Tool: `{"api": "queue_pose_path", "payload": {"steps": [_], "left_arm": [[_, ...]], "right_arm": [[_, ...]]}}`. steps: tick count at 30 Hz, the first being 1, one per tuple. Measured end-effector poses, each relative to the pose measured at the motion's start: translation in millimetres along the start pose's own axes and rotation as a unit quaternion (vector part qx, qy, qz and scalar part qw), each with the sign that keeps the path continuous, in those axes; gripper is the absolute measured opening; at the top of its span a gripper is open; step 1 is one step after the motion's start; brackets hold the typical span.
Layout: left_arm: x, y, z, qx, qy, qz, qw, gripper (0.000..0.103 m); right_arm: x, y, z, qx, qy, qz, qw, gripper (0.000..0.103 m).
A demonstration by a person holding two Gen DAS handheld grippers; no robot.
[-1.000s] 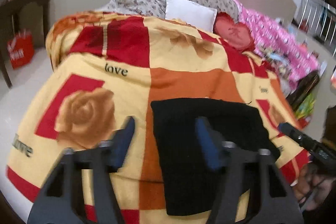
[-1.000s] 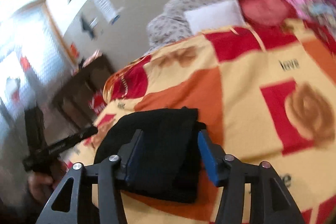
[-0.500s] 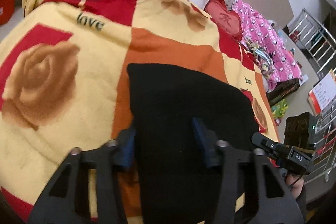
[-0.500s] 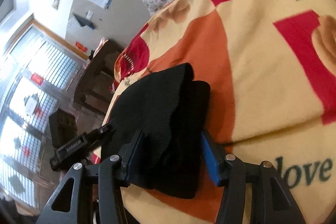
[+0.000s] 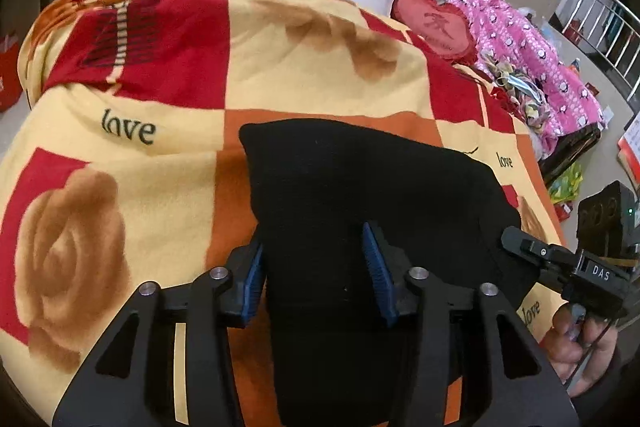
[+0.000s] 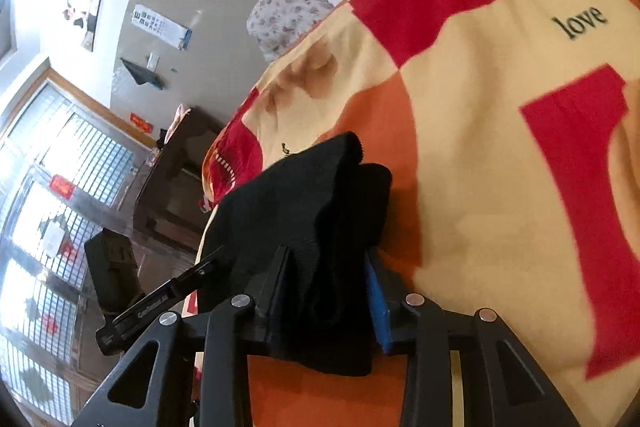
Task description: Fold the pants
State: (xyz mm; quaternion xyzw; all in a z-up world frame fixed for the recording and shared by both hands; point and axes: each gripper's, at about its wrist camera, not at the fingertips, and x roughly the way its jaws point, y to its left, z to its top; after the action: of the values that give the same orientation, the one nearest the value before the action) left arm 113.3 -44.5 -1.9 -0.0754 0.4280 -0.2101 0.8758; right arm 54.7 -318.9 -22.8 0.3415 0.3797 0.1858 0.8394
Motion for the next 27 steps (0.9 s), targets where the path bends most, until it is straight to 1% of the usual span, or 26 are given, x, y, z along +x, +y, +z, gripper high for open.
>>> {"api": "queue_pose_path", "payload": {"steps": [1, 2, 4, 6, 7, 8, 9, 10, 11, 12, 13, 14, 15, 17, 18, 19, 20, 22, 24, 27], "left_arm": [[-4, -2, -2, 0.009, -0.004, 0.006, 0.9999, 0.051], [-7, -3, -4, 0.017, -0.005, 0.015, 0.9997, 0.052], [-18, -8, -9, 0.037, -0.017, 0.031, 0.9987, 0.053], [-32, -15, -16, 0.051, -0.032, 0.042, 0.9973, 0.055], [-38, -18, -20, 0.055, -0.037, 0.046, 0.9967, 0.062], [-45, -23, -24, 0.061, -0.044, 0.054, 0.9957, 0.065], [-53, -28, -30, 0.069, -0.057, 0.064, 0.9940, 0.070], [-62, -36, -38, 0.081, -0.070, 0.082, 0.9909, 0.073], [-69, -43, -46, 0.094, -0.078, 0.099, 0.9875, 0.076], [-74, -50, -54, 0.107, -0.084, 0.117, 0.9838, 0.081], [-78, -56, -62, 0.114, -0.092, 0.133, 0.9804, 0.081], [-80, -60, -69, 0.111, -0.090, 0.139, 0.9800, 0.081], [-79, -61, -73, 0.107, -0.081, 0.137, 0.9814, 0.081], [-72, -63, -80, 0.090, -0.054, 0.141, 0.9845, 0.081], [-68, -64, -84, 0.088, -0.045, 0.145, 0.9845, 0.081], [-66, -67, -87, 0.090, -0.041, 0.150, 0.9838, 0.081], [-64, -68, -90, 0.093, -0.037, 0.156, 0.9826, 0.081], [-62, -72, -94, 0.095, -0.032, 0.160, 0.9819, 0.081], [-62, -73, -96, 0.093, -0.029, 0.153, 0.9834, 0.081], [-62, -74, -97, 0.096, -0.027, 0.149, 0.9838, 0.081]], "right_arm": [[-7, 3, -3, -0.009, -0.011, -0.003, 1.000, 0.035], [-16, 10, -6, -0.024, -0.027, -0.014, 0.999, 0.035], [-31, 23, -13, -0.056, -0.054, -0.022, 0.997, 0.035], [-45, 42, -23, -0.100, -0.075, -0.049, 0.991, 0.035], [-50, 53, -30, -0.129, -0.084, -0.070, 0.986, 0.035], [-54, 66, -40, -0.167, -0.094, -0.098, 0.976, 0.035], [-57, 78, -51, -0.205, -0.104, -0.127, 0.965, 0.035], [-59, 83, -58, -0.229, -0.109, -0.145, 0.956, 0.035], [-59, 91, -71, -0.261, -0.112, -0.166, 0.944, 0.035], [-59, 94, -79, -0.278, -0.114, -0.174, 0.938, 0.035], [-59, 95, -88, -0.292, -0.117, -0.178, 0.933, 0.035], [-59, 93, -97, -0.303, -0.117, -0.176, 0.929, 0.035], [-57, 90, -105, -0.311, -0.119, -0.180, 0.926, 0.035], [-57, 81, -121, -0.322, -0.123, -0.194, 0.919, 0.035], [-53, 75, -128, -0.325, -0.122, -0.203, 0.916, 0.035], [-49, 71, -130, -0.323, -0.116, -0.210, 0.915, 0.035], [-43, 67, -131, -0.316, -0.103, -0.219, 0.917, 0.035], [-37, 63, -132, -0.313, -0.091, -0.216, 0.920, 0.035], [-37, 63, -133, -0.318, -0.096, -0.222, 0.917, 0.035], [-38, 65, -135, -0.321, -0.102, -0.221, 0.915, 0.035]]}}
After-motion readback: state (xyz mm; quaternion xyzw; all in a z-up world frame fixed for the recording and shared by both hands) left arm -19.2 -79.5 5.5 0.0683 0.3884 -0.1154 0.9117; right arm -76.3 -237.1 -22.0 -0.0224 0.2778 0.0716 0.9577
